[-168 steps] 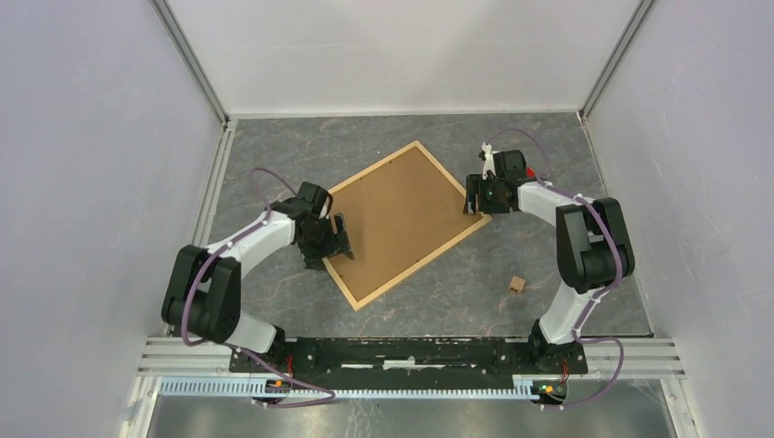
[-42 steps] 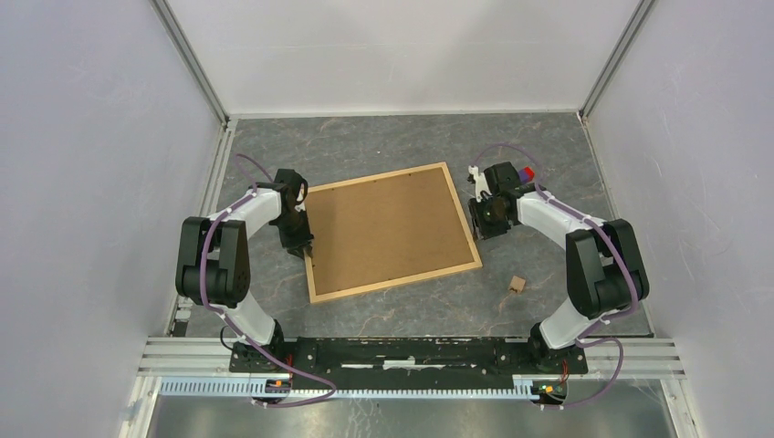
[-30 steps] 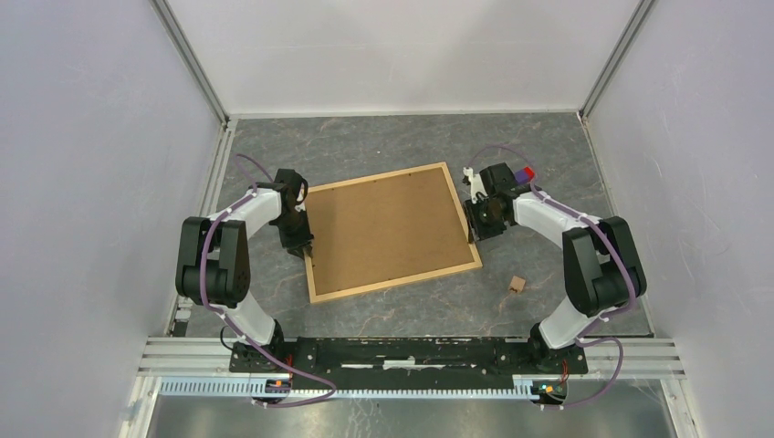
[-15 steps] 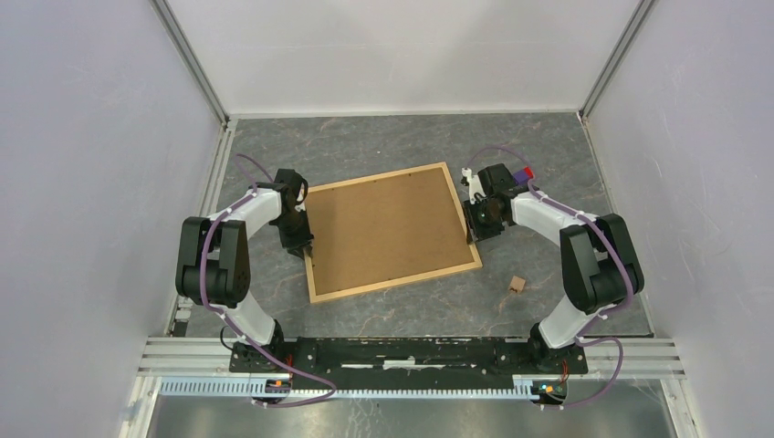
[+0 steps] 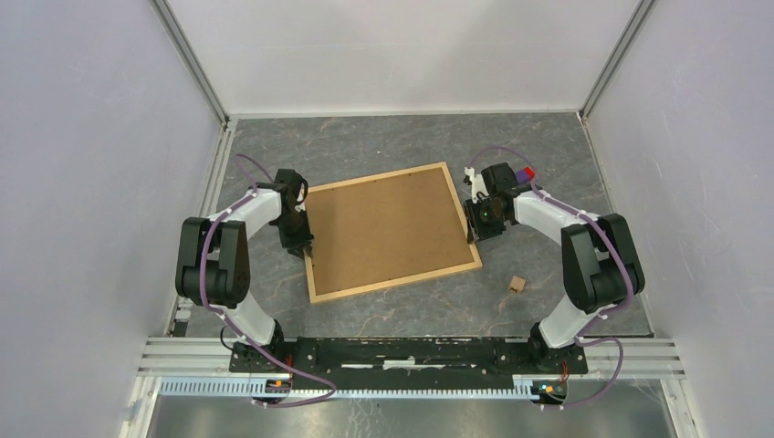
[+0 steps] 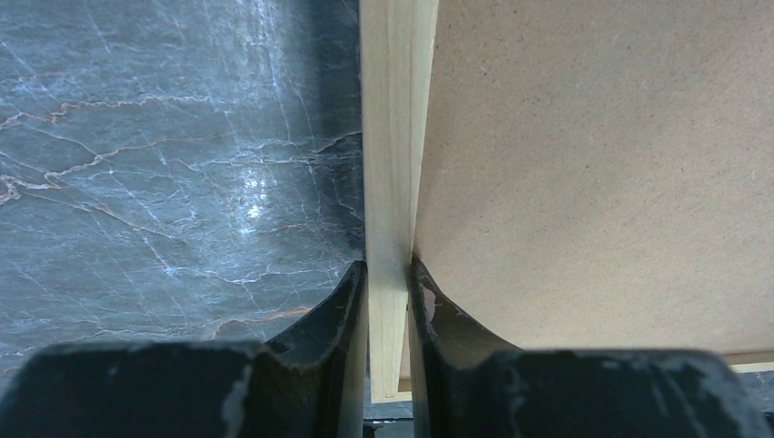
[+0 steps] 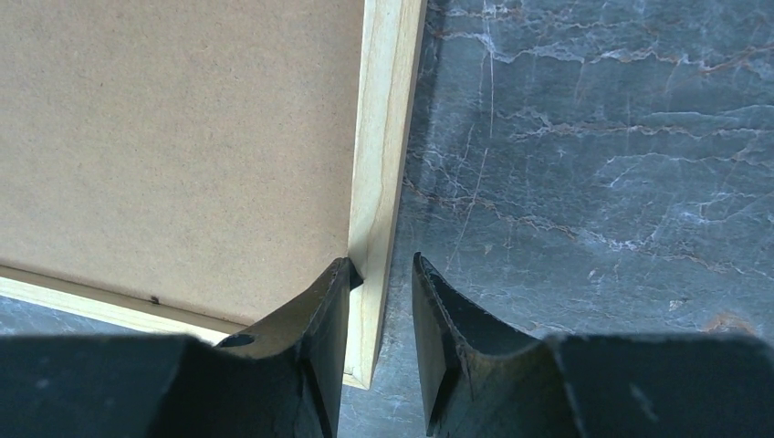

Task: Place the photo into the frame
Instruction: Install the photo frame at the center of the board.

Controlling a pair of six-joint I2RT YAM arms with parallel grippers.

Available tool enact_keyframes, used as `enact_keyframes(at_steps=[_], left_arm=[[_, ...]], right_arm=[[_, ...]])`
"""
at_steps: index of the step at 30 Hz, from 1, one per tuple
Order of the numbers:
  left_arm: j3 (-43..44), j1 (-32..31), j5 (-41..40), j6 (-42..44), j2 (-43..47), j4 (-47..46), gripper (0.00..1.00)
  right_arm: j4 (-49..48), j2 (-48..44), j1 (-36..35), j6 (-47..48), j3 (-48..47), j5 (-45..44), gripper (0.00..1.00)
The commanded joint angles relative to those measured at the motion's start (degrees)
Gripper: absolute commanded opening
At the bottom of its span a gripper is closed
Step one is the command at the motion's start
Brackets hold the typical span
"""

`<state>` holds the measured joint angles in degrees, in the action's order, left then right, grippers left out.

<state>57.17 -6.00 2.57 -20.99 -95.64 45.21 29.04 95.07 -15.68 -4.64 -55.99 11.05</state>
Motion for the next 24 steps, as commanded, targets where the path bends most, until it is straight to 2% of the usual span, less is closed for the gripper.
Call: enact_keyframes(at_steps=[1,16,24], left_arm=[[-0.1,0.1,-4.0,2.0,1.5,-1.6,0.02],[-0.2,0.0,-3.6,2.0,1.5,-1.7,0.02],[0.0,0.0,-3.0,2.0,1.4,-1.8,0.02]], right_arm=[[-1.1,-0.4,0.5,0.6,-0.5,-1.8,0.36],[-1.4,4.9,1.0,-0.3,0.6,-9.6,0.36],[-2.5,7.4,0.7,-1.0,1.6,-10.7,0.37]])
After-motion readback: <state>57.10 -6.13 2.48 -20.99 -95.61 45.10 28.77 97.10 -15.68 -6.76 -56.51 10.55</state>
